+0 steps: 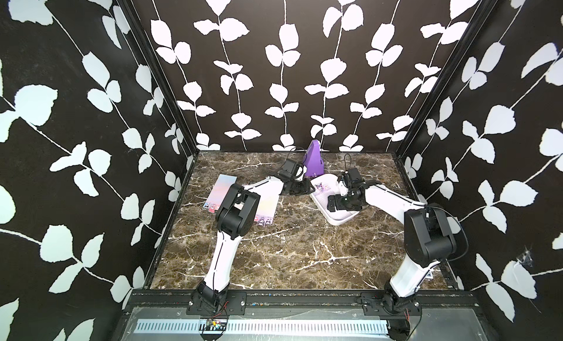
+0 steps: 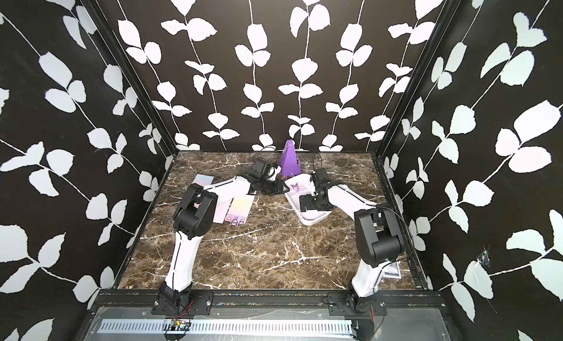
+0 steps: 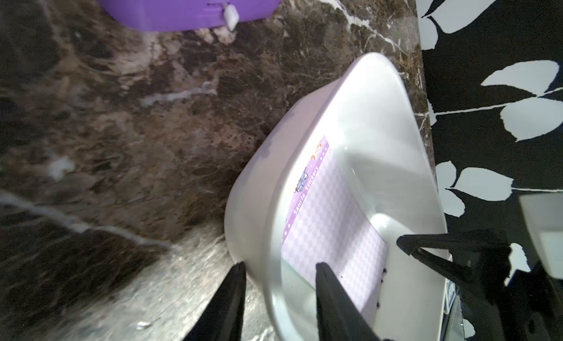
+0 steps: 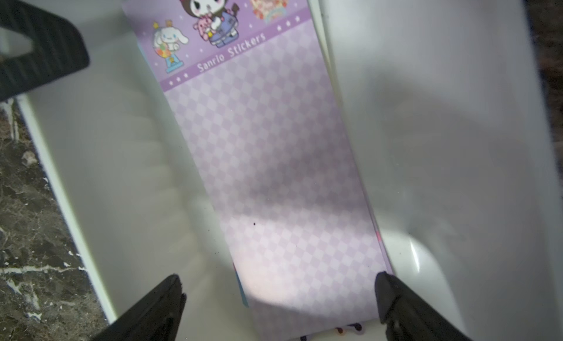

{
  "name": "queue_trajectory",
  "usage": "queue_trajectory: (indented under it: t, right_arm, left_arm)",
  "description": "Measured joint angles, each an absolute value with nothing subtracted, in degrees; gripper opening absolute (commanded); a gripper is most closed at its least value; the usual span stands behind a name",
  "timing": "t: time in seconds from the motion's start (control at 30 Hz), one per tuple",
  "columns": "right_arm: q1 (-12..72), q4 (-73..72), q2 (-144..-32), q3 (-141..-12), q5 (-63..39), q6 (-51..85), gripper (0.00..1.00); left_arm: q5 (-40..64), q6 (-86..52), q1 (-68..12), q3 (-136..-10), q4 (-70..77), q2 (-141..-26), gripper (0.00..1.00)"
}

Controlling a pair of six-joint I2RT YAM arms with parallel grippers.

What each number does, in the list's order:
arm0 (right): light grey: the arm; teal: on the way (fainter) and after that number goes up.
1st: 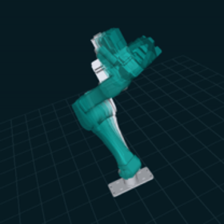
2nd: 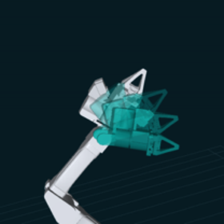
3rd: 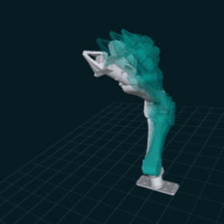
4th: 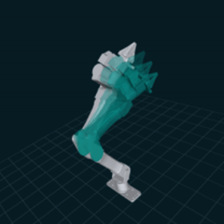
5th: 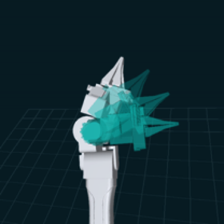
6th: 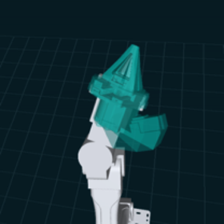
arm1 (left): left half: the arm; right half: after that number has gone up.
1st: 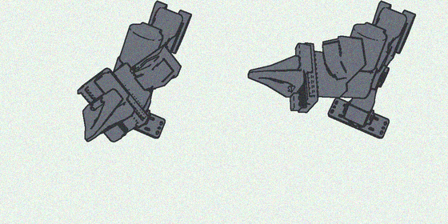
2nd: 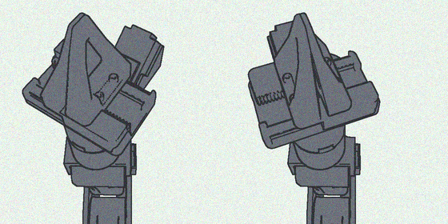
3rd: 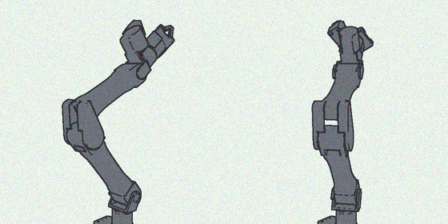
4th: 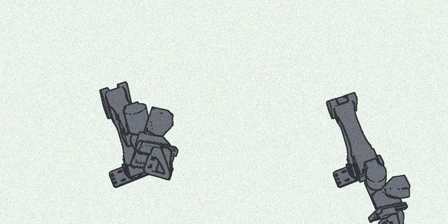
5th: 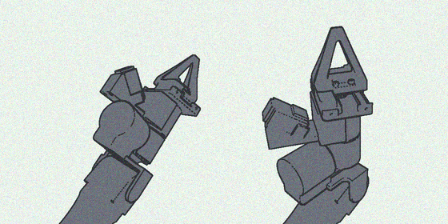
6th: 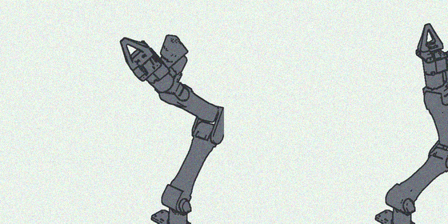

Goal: Take the stickers out of the storage box
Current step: Adjust the storage box at the center of the board.

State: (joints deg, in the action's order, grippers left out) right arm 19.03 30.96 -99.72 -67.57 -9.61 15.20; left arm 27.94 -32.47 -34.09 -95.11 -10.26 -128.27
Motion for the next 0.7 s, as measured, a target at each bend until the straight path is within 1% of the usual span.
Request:
queue_trajectory:
  t: [0.2, 0.37, 0.7]
  right_arm:
    - [18.5, 30.9, -100.4, -68.7, -9.8, 15.2, 0.99]
    - [17.0, 29.8, -105.2, -73.4, -11.3, 15.5, 0.99]
    - [15.3, 27.4, -109.6, -73.6, -12.8, 16.5, 0.99]
  left_arm:
    - [28.4, -32.6, -34.7, -95.3, -10.3, -128.4, 0.4]
    - [28.5, -32.6, -34.9, -95.3, -10.3, -128.4, 0.4]
    - [29.0, -32.6, -35.5, -95.3, -10.2, -128.5, 0.4]
